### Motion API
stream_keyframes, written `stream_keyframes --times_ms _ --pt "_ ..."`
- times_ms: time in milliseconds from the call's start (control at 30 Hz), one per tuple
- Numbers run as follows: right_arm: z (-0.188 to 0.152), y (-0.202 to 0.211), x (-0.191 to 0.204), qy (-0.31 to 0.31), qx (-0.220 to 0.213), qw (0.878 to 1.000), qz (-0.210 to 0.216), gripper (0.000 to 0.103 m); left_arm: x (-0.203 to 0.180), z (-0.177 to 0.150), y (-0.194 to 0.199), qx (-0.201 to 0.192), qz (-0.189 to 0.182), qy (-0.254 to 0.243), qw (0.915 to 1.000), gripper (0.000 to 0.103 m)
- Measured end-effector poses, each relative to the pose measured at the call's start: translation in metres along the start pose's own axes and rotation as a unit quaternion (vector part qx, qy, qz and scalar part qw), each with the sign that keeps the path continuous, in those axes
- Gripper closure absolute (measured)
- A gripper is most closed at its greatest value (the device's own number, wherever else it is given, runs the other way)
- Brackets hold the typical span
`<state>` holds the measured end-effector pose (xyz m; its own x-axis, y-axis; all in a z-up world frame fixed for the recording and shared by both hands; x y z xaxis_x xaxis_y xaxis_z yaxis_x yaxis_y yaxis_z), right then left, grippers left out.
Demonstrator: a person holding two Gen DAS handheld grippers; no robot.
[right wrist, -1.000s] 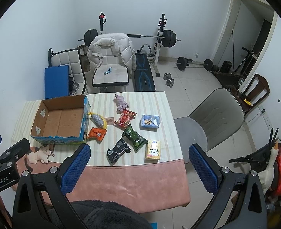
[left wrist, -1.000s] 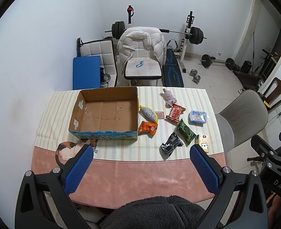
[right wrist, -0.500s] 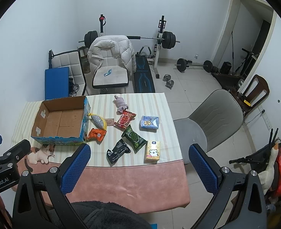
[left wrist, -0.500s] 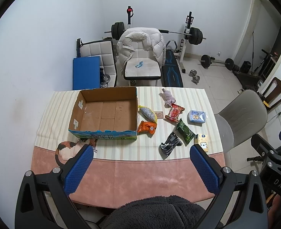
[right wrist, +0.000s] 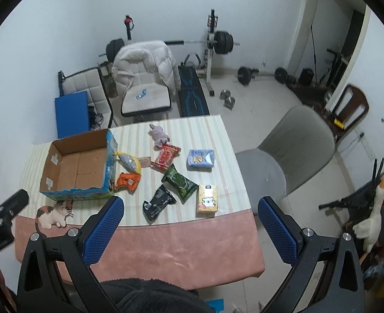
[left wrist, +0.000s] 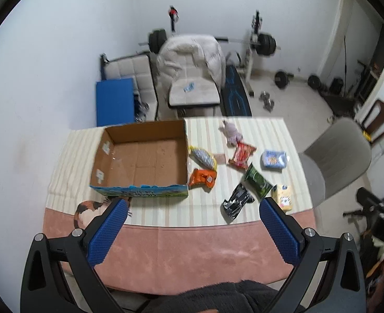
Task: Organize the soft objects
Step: 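Grasp the black snack bag with left tool while right tool grasps yellow Vinda tissue pack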
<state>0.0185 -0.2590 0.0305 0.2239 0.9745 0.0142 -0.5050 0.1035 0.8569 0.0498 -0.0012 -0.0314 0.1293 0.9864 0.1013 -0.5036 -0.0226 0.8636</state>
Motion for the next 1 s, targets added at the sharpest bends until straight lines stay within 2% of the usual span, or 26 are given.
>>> stream_keyframes --times_ms 133,200,267,367,433,500,567,633,733,867,933,1000 --pt "0.008 -0.068 -0.018 0.002 0.060 0.998 -0.018 0.000 -0.015 0.005 -0.069 0.049 -0.014 -0.048 0.9975 0.000" --pt "0.007 -0.118 -0.027 0.000 0.104 0.994 -0.020 0.000 -0.027 0.005 -0.106 0.067 -0.028 -0.081 0.9941 0.000" --pt "0.002 -0.168 -0.034 0.005 0.141 0.990 -0.018 0.000 -0.049 0.004 -0.148 0.093 -0.044 -0.124 0.9870 0.000" --pt "-0.014 -0.248 -0.047 0.007 0.193 0.981 -0.021 0.000 -0.087 -0.004 -0.214 0.140 -0.061 -0.189 0.9700 0.007" --pt "-0.023 -0.296 -0.053 0.006 0.221 0.975 -0.020 0.000 -0.116 -0.012 -0.261 0.174 -0.074 -0.231 0.9544 0.009" --pt "-0.032 -0.340 -0.057 0.003 0.249 0.968 -0.019 0.000 -0.137 -0.025 -0.302 0.213 -0.088 -0.262 0.9371 0.016" --pt "-0.041 -0.381 -0.062 -0.009 0.278 0.960 -0.013 0.003 -0.153 -0.035 -0.335 0.245 -0.095 -0.281 0.9231 0.019" --pt "-0.047 -0.407 -0.065 -0.025 0.303 0.953 -0.001 0.013 -0.164 -0.044 -0.367 0.276 -0.107 -0.284 0.9120 0.019" --pt "-0.053 -0.433 -0.068 -0.040 0.320 0.947 0.010 0.013 -0.174 -0.050 -0.398 0.303 -0.120 -0.274 0.9047 0.019" --pt "-0.062 -0.453 -0.068 -0.058 0.341 0.938 0.028 0.018 -0.181 -0.053 -0.419 0.312 -0.122 -0.269 0.9027 0.020" --pt "-0.065 -0.462 -0.068 -0.062 0.347 0.935 0.030 0.019 -0.184 -0.055 -0.423 0.313 -0.116 -0.272 0.9025 0.029" --pt "-0.070 -0.471 -0.067 -0.063 0.354 0.933 0.032 0.020 -0.186 -0.061 -0.427 0.321 -0.114 -0.272 0.9001 0.044"
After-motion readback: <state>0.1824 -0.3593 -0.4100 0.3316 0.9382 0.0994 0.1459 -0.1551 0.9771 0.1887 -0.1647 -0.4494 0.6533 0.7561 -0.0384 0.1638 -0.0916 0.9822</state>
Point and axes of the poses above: each gripper's, at about its wrist camera, not at the fingertips, and y roughly against the way its jaws point, x to its left, z to its top, the point moved 3 cm from there along -y, roughly the way its jaws point, and after that the axes turned 9 degrees about -y, right-handed, at the moved point
